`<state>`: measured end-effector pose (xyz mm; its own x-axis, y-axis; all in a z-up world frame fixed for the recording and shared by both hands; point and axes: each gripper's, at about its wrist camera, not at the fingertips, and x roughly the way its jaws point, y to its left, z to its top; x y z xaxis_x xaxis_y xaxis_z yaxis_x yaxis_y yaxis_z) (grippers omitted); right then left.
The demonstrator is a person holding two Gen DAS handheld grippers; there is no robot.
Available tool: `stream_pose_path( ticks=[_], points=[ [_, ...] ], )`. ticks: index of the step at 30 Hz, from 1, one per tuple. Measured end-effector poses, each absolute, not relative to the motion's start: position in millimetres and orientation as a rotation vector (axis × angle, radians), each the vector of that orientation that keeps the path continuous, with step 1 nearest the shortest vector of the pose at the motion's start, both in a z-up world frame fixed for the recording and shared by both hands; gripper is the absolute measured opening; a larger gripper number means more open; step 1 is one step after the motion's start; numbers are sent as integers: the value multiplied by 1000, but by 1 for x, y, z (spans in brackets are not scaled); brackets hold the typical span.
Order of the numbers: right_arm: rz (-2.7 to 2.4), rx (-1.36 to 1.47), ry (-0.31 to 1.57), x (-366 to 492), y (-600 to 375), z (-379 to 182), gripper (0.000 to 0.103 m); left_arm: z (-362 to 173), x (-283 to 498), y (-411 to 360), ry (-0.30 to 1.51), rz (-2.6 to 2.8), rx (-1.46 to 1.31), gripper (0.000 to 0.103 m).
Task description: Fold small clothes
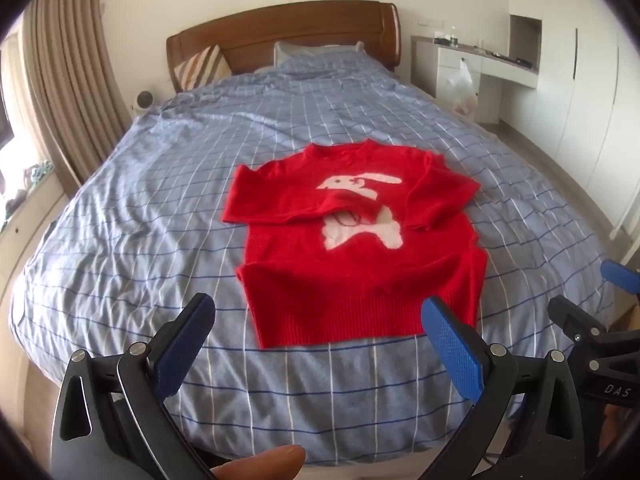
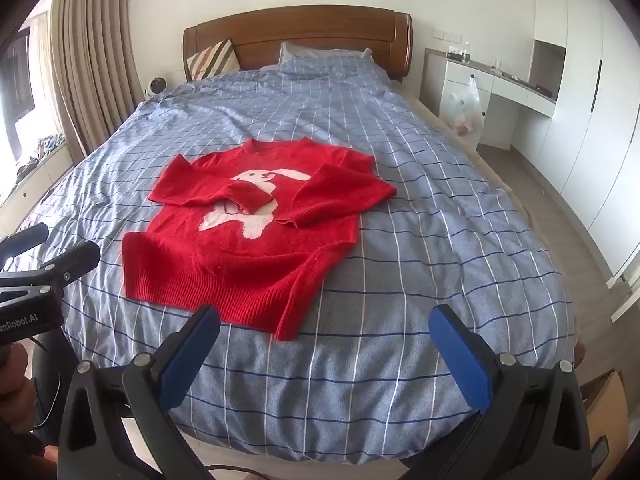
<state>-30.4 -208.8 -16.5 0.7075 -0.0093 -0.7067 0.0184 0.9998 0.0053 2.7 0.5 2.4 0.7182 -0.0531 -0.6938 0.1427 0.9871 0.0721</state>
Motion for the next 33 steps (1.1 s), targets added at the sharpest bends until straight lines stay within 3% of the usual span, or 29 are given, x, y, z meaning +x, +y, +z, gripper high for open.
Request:
stream_pose_path(
  ticks=[33],
  points=[
    [1,17,788,-33,-205,-17,103,4,-5,1,805,-125,108,103]
  ],
)
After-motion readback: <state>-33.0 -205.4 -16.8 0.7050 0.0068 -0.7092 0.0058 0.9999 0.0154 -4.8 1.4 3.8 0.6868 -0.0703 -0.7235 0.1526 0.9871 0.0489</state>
